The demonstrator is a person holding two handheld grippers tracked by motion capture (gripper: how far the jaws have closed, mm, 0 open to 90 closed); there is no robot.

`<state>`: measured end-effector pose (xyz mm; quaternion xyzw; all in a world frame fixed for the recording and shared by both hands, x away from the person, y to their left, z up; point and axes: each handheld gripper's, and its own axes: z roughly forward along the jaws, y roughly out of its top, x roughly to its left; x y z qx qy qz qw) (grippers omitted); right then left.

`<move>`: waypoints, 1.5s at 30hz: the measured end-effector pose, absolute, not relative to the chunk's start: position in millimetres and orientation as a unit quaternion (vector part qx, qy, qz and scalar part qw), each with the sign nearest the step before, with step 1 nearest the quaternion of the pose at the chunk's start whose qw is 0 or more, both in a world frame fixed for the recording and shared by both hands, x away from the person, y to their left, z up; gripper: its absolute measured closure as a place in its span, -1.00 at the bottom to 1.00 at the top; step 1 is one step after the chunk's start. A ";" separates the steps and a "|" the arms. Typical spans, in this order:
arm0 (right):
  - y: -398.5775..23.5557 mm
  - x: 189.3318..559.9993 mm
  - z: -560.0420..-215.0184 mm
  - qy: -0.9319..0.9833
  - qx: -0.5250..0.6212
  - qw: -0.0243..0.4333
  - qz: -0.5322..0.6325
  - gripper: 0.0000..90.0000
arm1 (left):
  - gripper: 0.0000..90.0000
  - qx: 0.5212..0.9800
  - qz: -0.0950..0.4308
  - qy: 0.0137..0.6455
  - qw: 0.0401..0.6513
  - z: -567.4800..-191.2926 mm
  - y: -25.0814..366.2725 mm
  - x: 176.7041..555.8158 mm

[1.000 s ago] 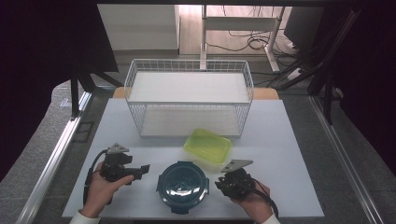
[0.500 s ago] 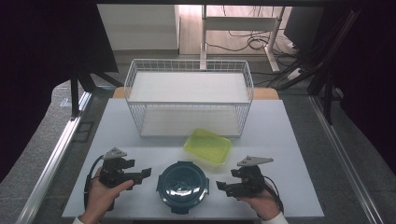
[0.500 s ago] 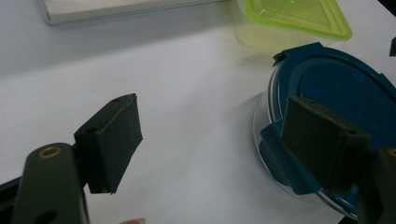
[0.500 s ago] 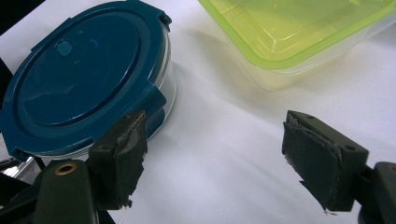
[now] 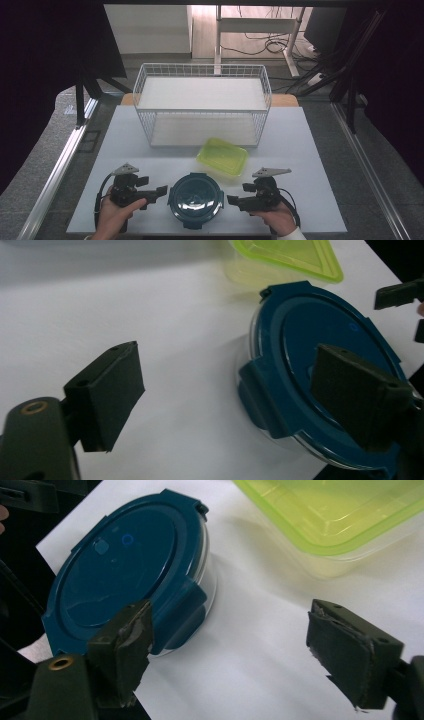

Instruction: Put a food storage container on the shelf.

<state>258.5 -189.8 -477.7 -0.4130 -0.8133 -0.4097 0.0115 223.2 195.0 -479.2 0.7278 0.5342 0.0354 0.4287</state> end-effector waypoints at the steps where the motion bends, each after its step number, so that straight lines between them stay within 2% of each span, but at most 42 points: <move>1: -189.8 258.5 -477.7 -0.813 -0.413 0.011 -0.410 -0.61 | -0.73 0.728 0.035 0.534 0.429 -479.2 195.0 223.2; 3: -183.3 257.0 -480.3 -0.814 -0.413 0.019 -0.409 -0.63 | -0.74 0.722 0.006 0.536 0.437 -483.3 190.6 224.1; 15: -162.5 259.1 -490.0 -0.798 -0.435 0.067 -0.411 -0.67 | -0.66 0.716 -0.045 0.536 0.445 -495.1 183.9 227.8; 19: -155.5 259.4 -493.6 -0.787 -0.450 0.084 -0.413 -0.75 | -0.67 0.707 -0.083 0.541 0.449 -505.8 179.4 231.4; 20: -151.8 259.0 -496.1 -0.783 -0.458 0.090 -0.411 -0.78 | -0.66 0.697 -0.108 0.544 0.455 -511.3 177.3 233.6; 27: -144.8 258.9 -503.6 -0.771 -0.472 0.116 -0.411 -0.79 | -0.65 0.689 -0.143 0.543 0.459 -519.1 172.8 235.8; 35: -138.7 257.9 -509.5 -0.761 -0.481 0.138 -0.413 -0.69 | -0.53 0.689 -0.169 0.537 0.457 -524.3 167.4 233.8; 36: -138.9 257.0 -509.4 -0.756 -0.482 0.148 -0.417 -0.55 | -0.47 0.689 -0.173 0.535 0.458 -524.5 166.3 233.2; 45: -144.1 259.7 -510.0 -0.731 -0.505 0.175 -0.424 -0.34 | -0.37 0.669 -0.194 0.557 0.453 -523.8 169.1 233.1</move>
